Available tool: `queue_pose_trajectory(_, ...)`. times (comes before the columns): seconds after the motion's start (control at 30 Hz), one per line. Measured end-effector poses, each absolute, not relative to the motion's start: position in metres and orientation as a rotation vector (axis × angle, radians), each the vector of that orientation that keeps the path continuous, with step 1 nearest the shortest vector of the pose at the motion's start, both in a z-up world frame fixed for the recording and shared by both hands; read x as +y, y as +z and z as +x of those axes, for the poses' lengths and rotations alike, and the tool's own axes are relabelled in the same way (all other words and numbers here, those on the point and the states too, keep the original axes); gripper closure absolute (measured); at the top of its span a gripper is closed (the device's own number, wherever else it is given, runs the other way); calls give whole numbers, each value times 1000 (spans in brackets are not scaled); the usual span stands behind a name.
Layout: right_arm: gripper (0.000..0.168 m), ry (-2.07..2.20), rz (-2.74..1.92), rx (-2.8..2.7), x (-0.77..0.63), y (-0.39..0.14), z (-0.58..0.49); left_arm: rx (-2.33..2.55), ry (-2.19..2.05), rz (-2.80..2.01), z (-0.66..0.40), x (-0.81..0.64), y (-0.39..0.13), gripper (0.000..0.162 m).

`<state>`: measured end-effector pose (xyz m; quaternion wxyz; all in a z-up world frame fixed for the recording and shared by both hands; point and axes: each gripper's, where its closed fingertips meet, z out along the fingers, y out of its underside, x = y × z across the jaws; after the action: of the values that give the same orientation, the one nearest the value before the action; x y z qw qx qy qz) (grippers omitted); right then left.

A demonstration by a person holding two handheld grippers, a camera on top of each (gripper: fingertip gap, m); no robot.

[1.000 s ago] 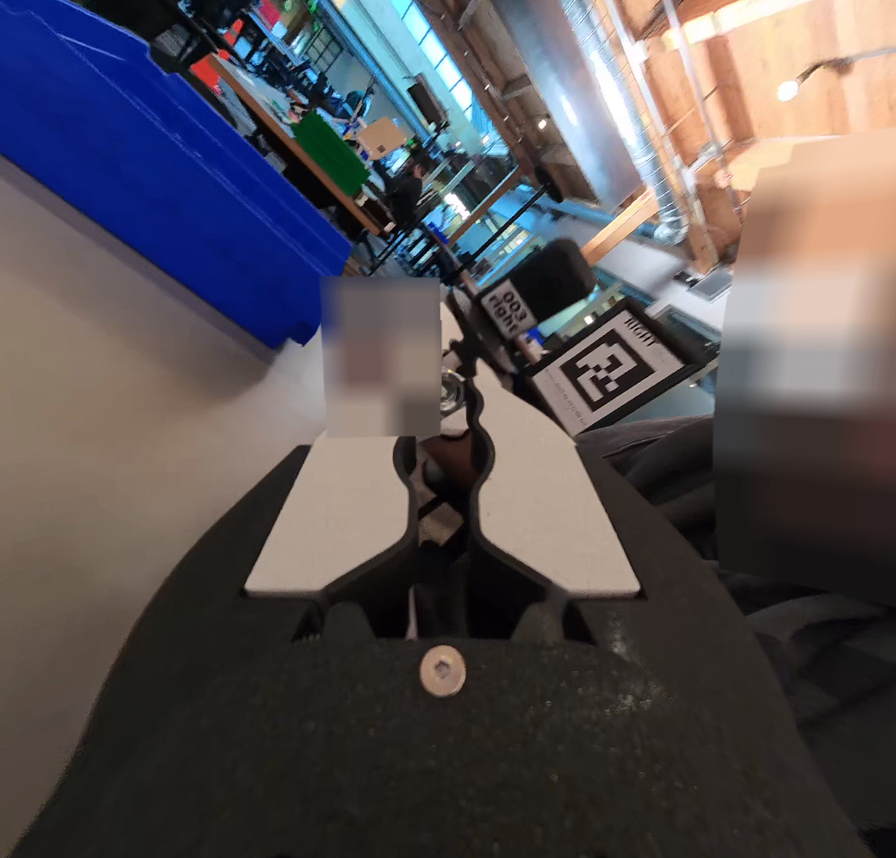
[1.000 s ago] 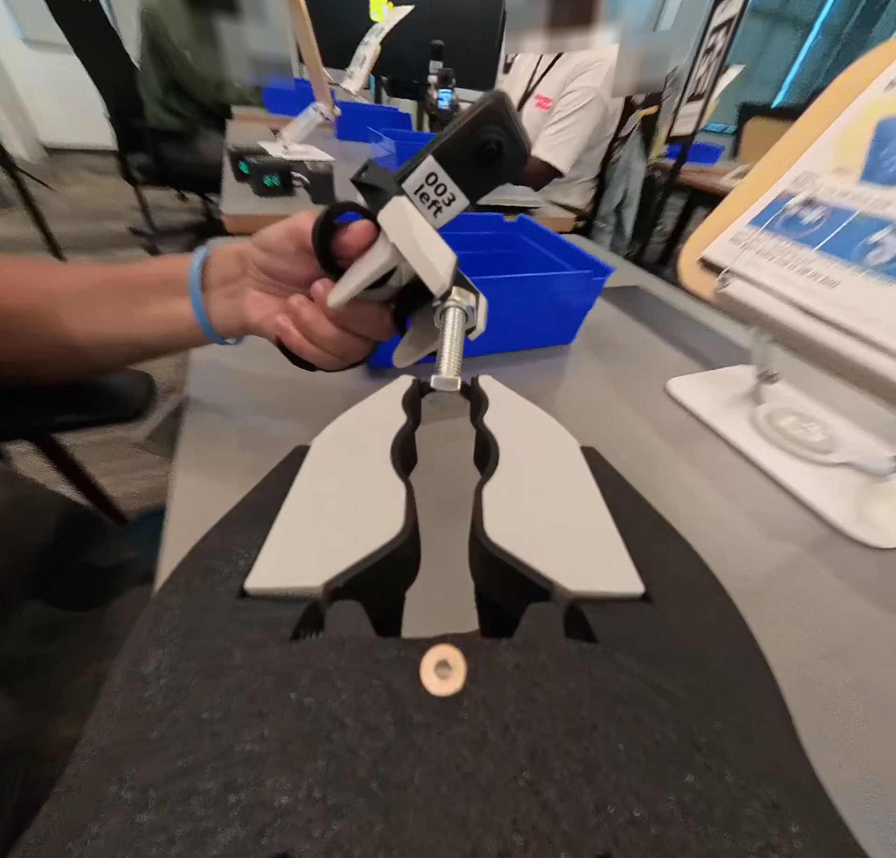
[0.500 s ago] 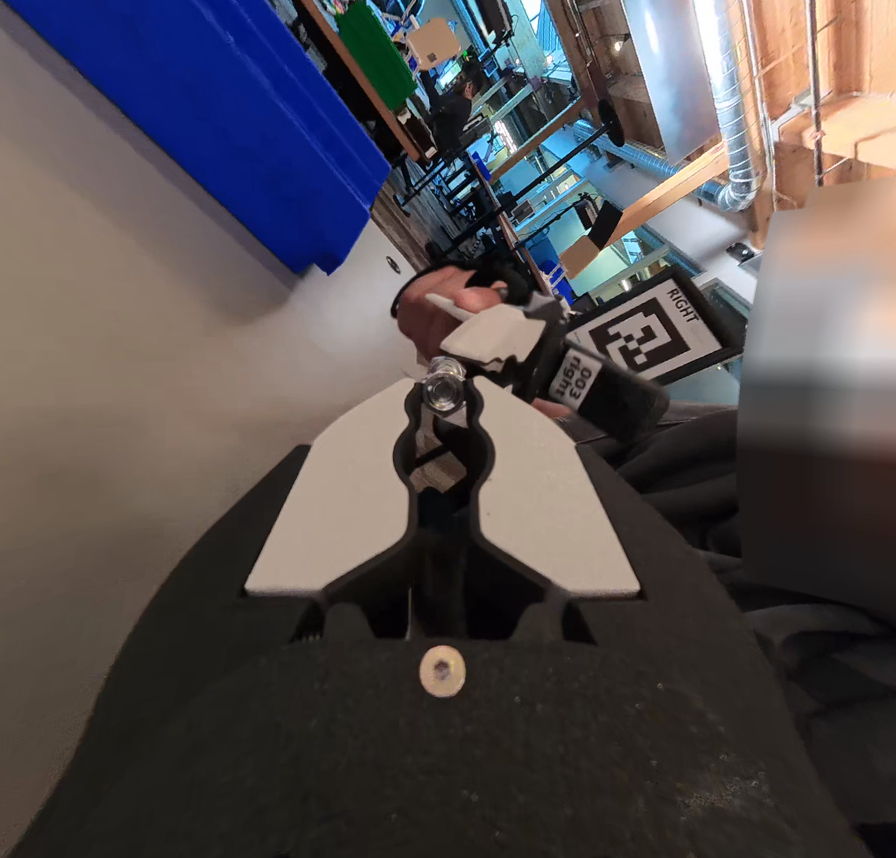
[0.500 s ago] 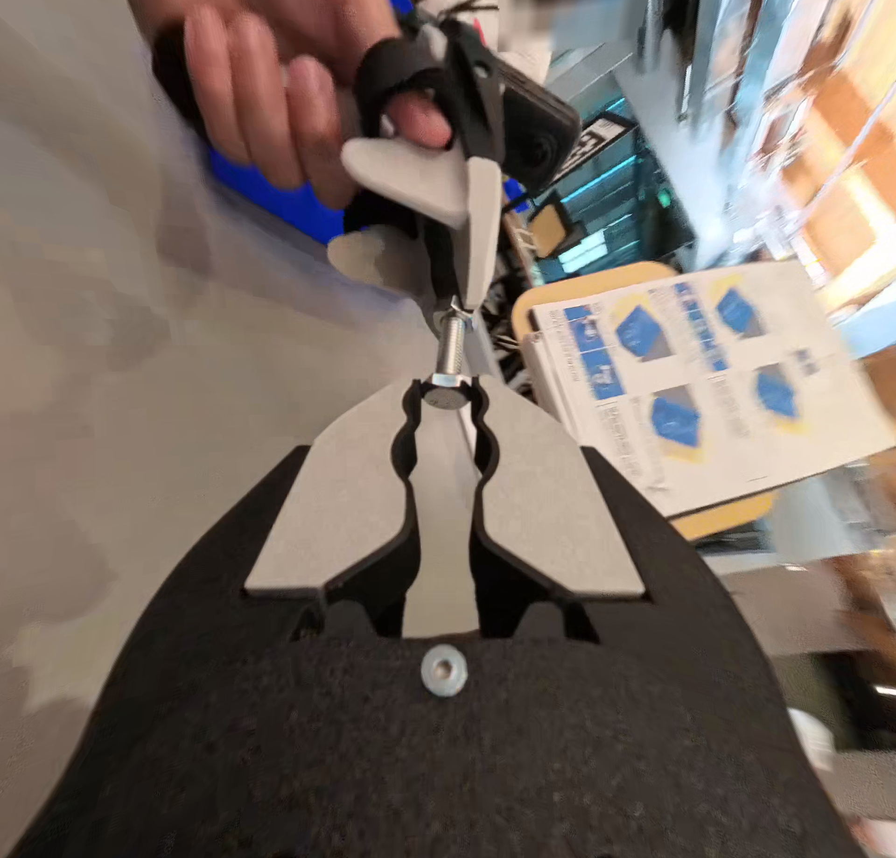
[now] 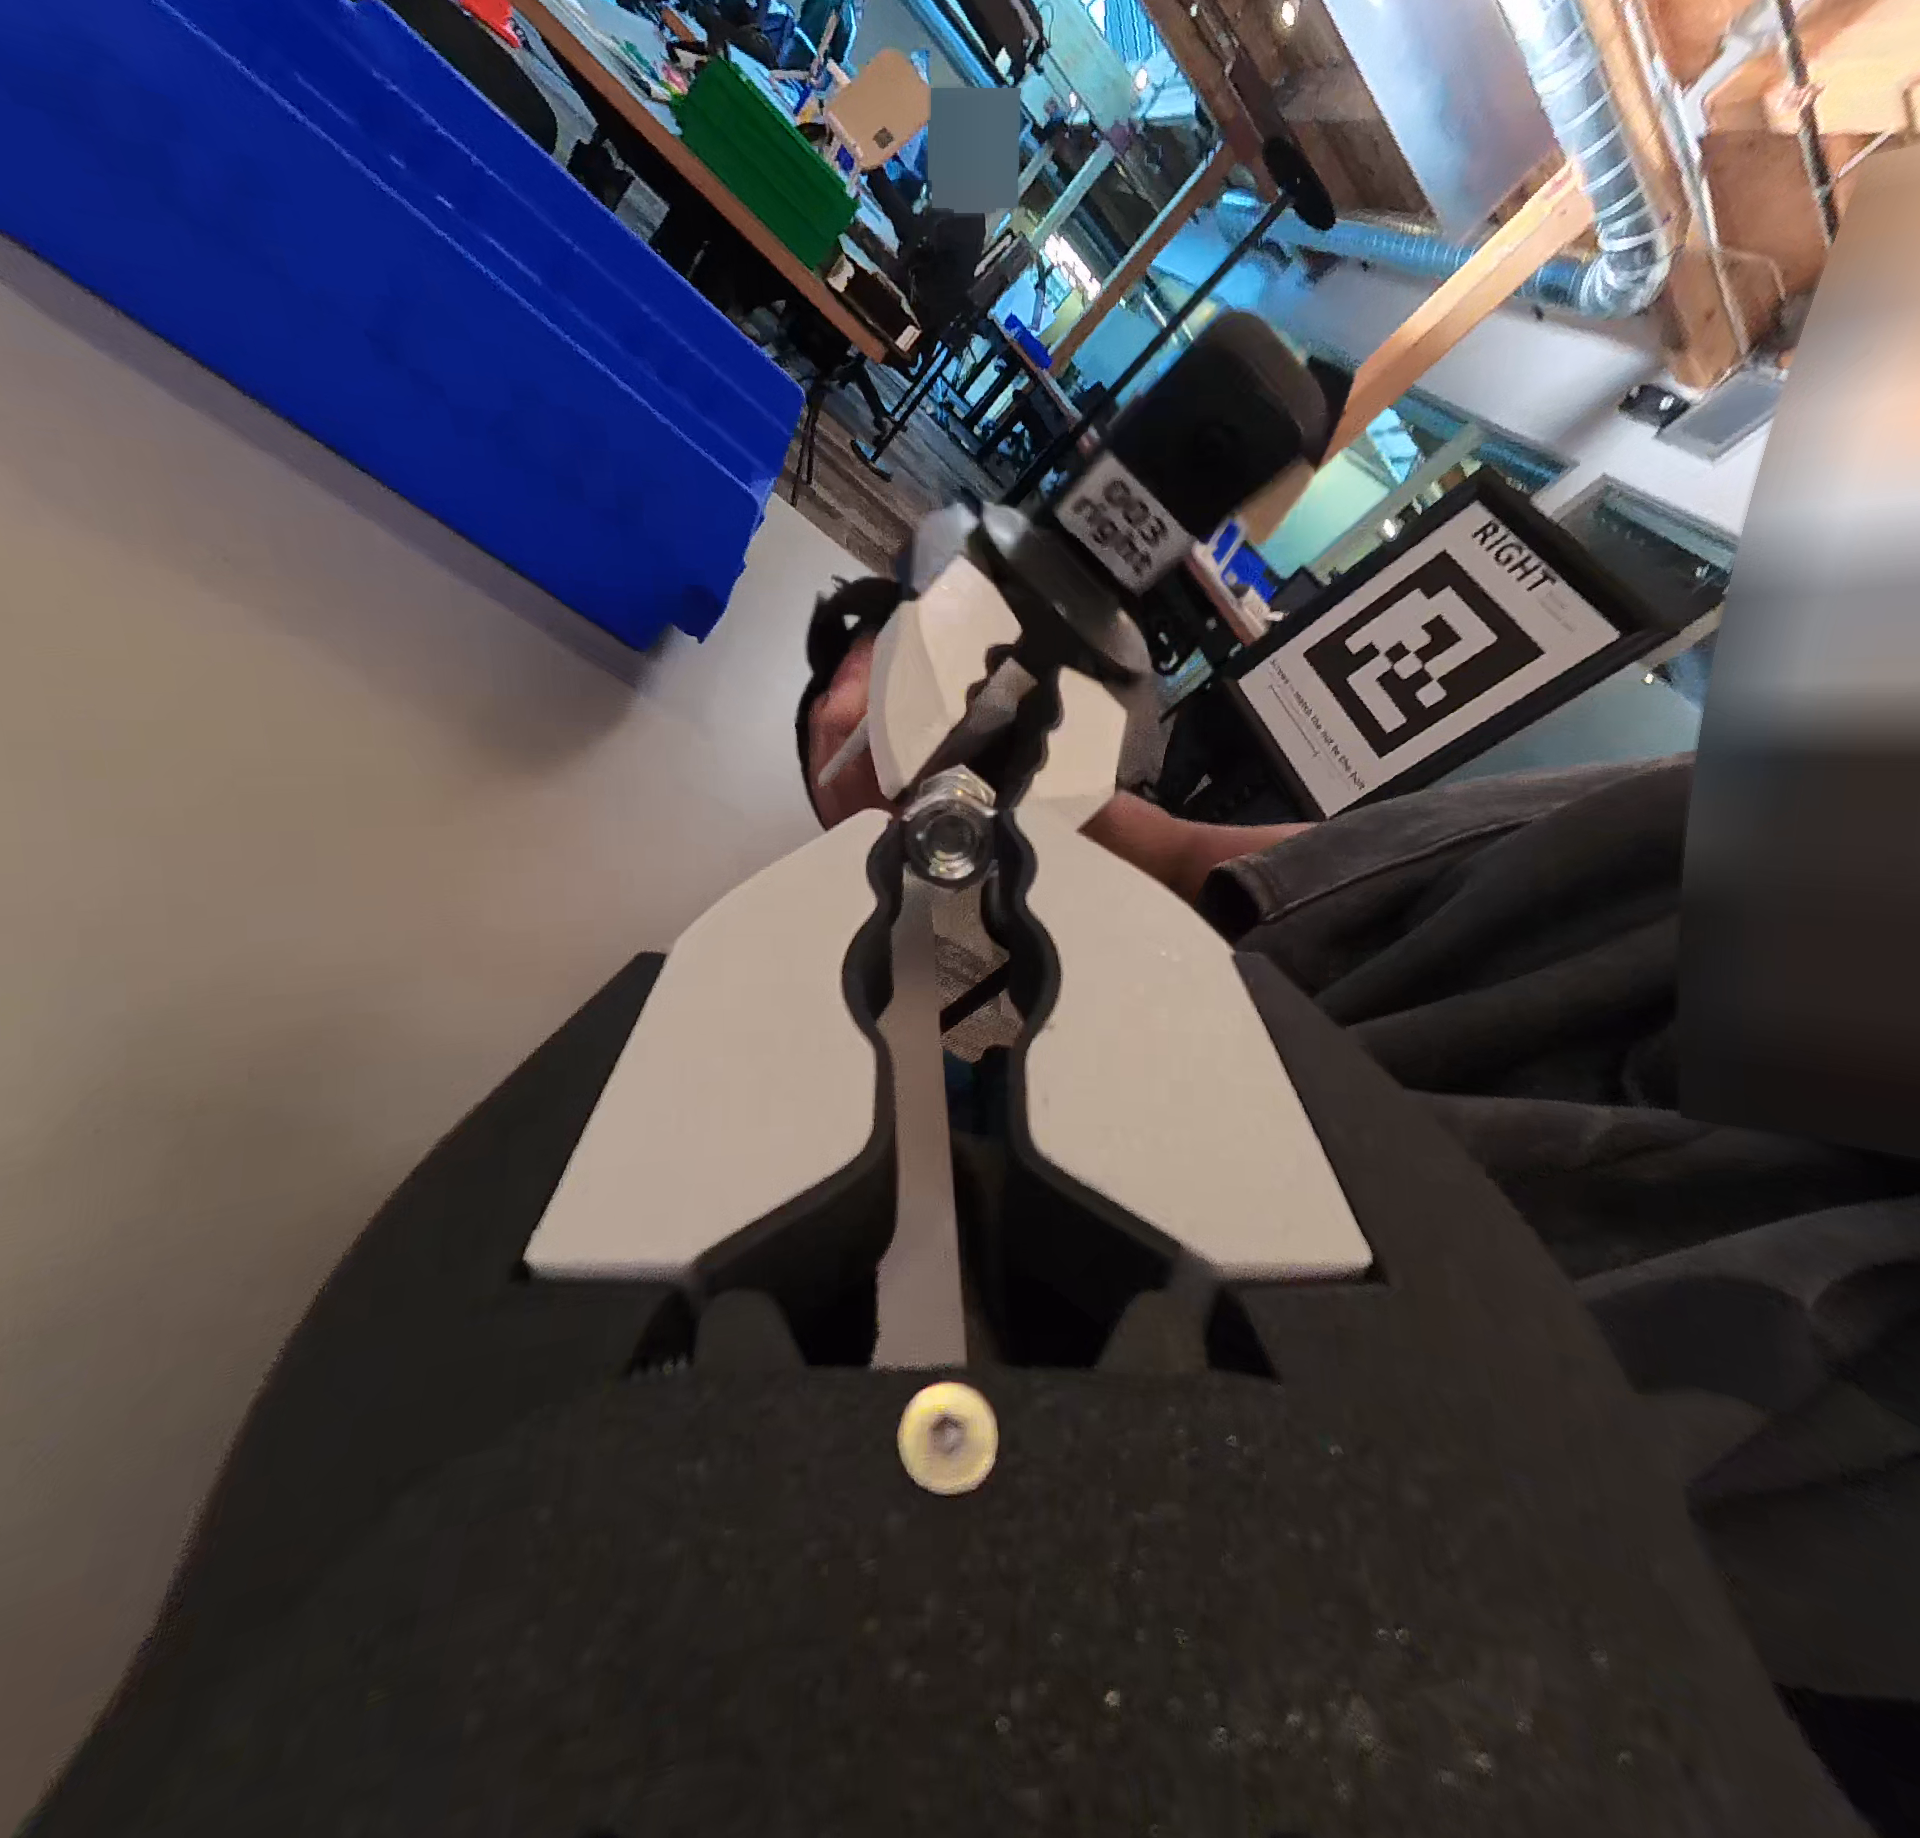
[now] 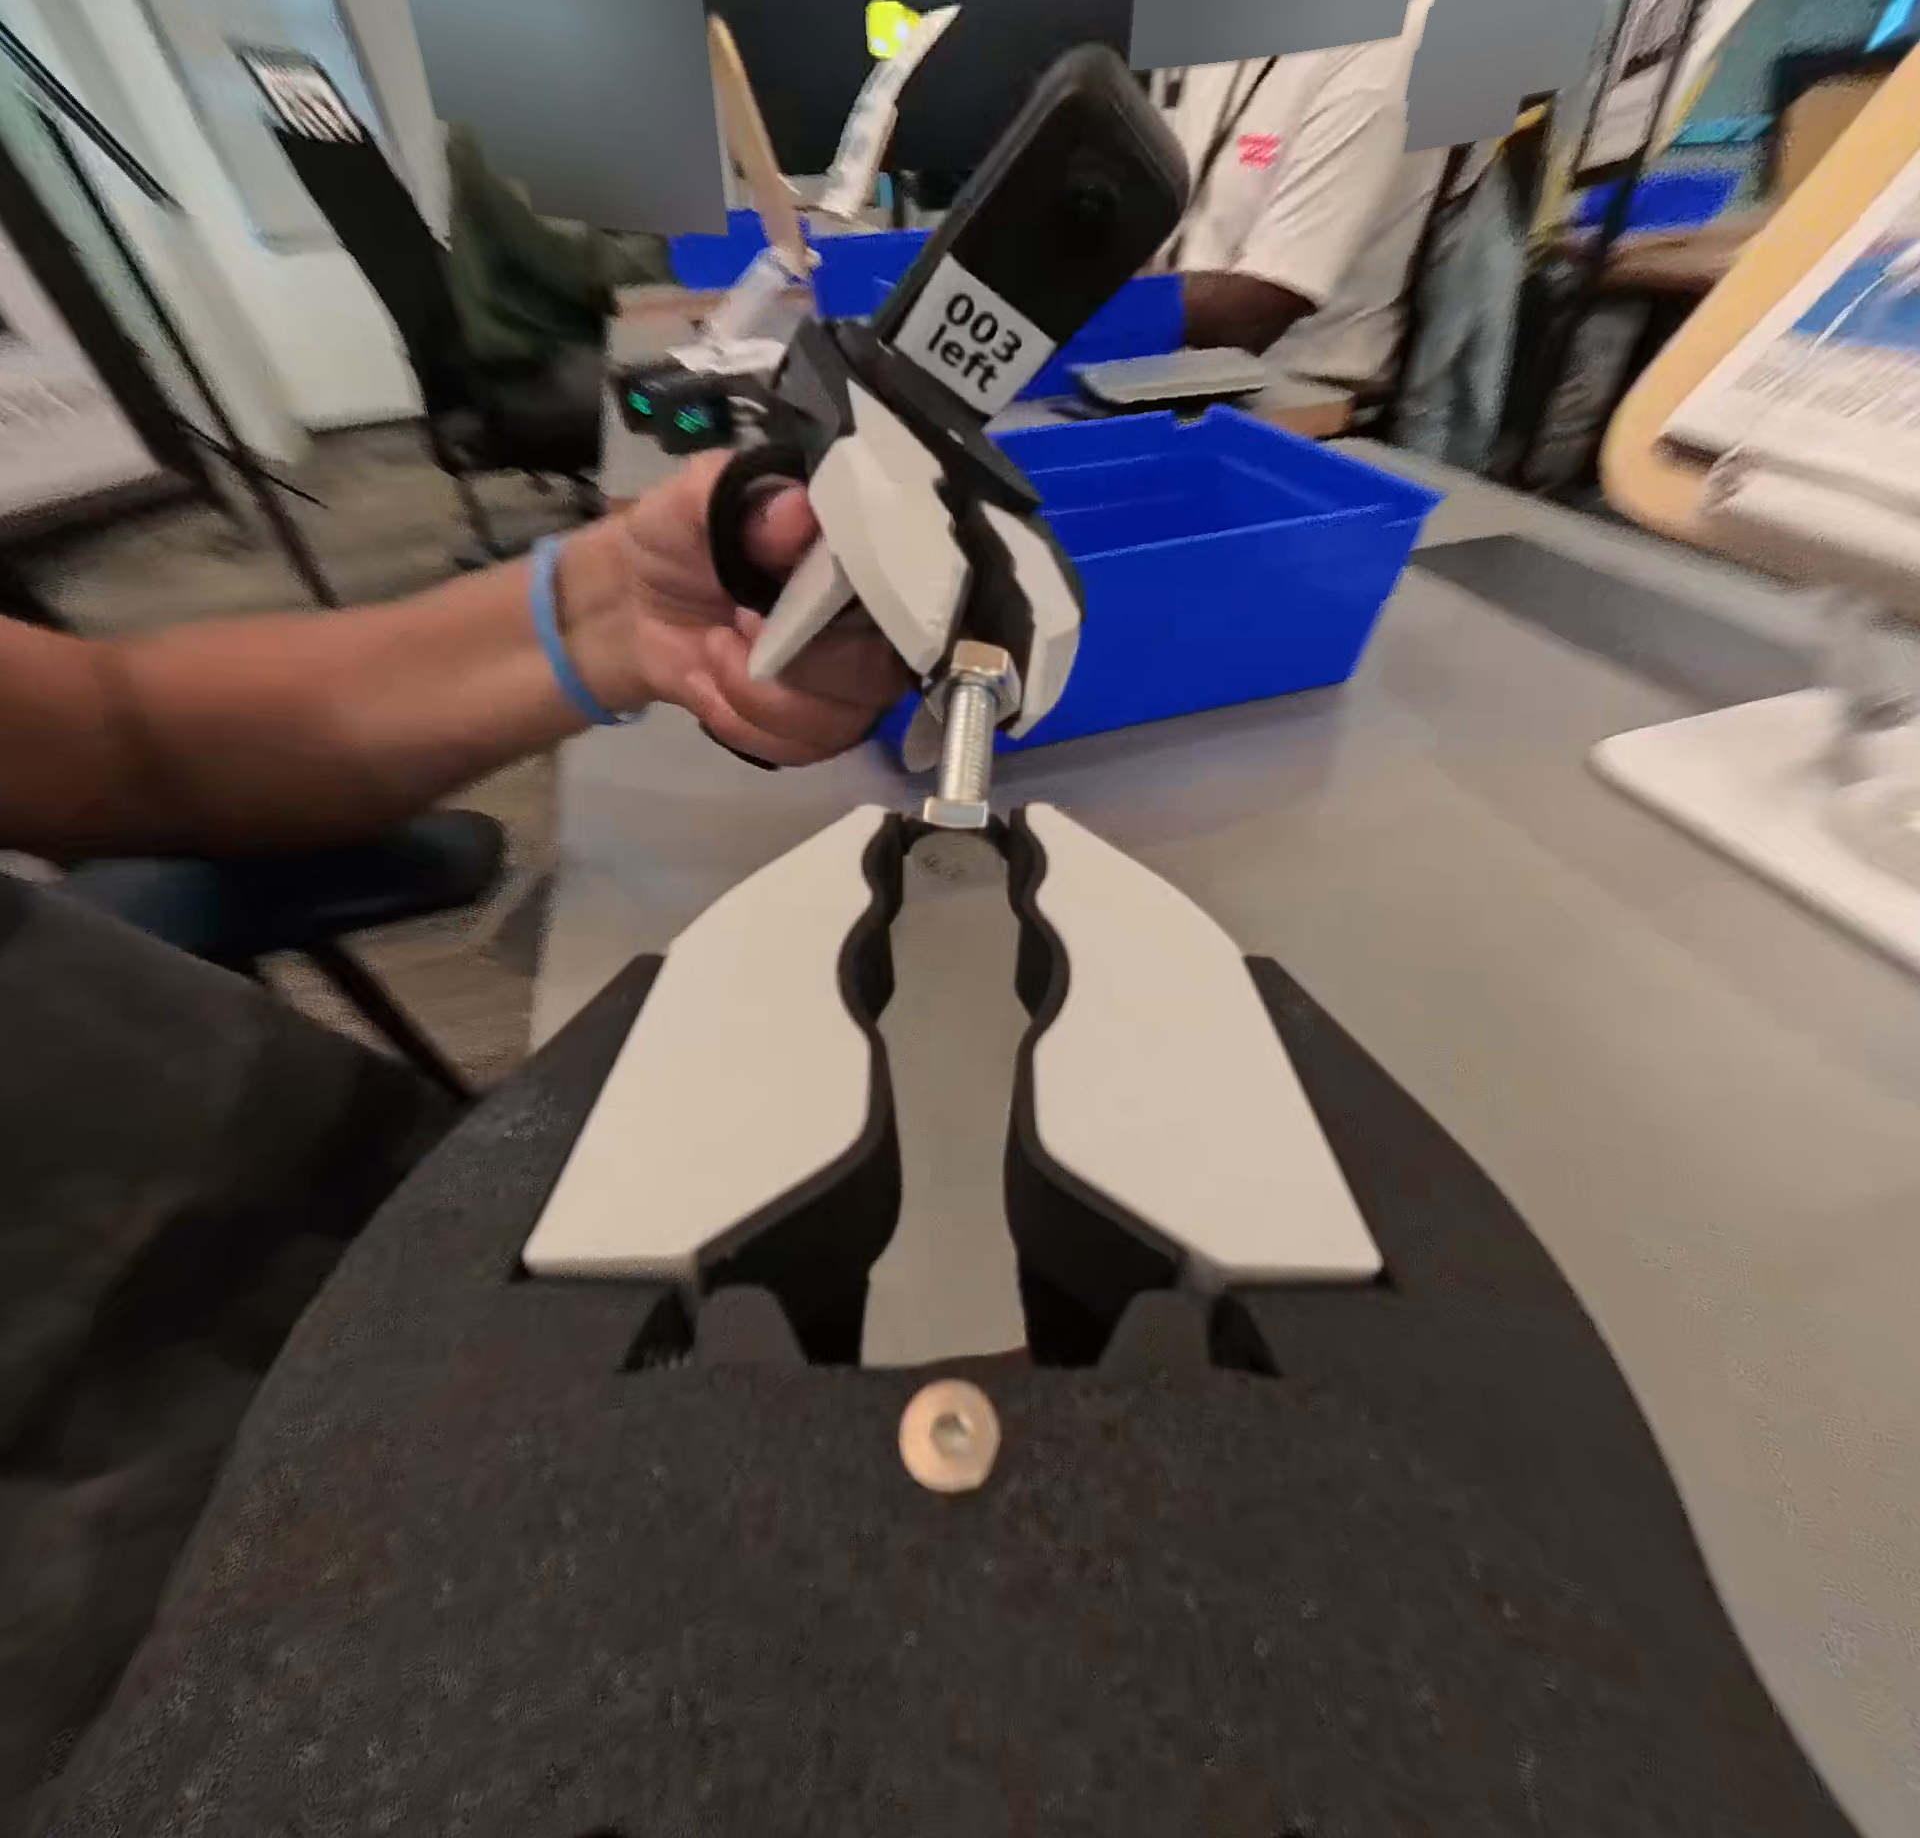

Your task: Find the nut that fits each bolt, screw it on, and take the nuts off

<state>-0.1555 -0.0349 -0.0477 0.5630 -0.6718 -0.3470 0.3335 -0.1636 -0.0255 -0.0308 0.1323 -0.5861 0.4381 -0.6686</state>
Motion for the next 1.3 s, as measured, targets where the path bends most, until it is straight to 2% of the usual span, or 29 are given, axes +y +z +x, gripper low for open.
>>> queue_pose_trajectory(0.33,149,1792,-1673,-396,-50,-41,-168,1498,-1788,-1466,-175,-39,-30,145)
queue_pose_trajectory(0.57,149,2254,-1587,-75,-50,-40,-171,1592,-1601,-1327,-180,-40,-31,145)
queue_pose_trajectory(0.8,149,2220,-1596,-91,-48,-42,-170,1641,-1493,-1327,-182,-41,-35,144)
queue_pose_trajectory(0.97,149,2132,-1604,-153,-46,-41,-164,1566,-1552,-1355,-182,-34,-31,123)
queue_pose_trajectory(1.1,149,1876,-1635,-276,-37,-46,-152,1442,-1607,-1452,-181,-24,-33,108)
queue_pose_trajectory(1.2,148,1602,-1697,-447,-32,-57,-145,1432,-1631,-1488,-175,-33,-47,104)
queue_pose_trajectory(1.3,149,1586,-1641,-507,-36,-48,-145,1453,-1658,-1482,-169,-42,-53,104)
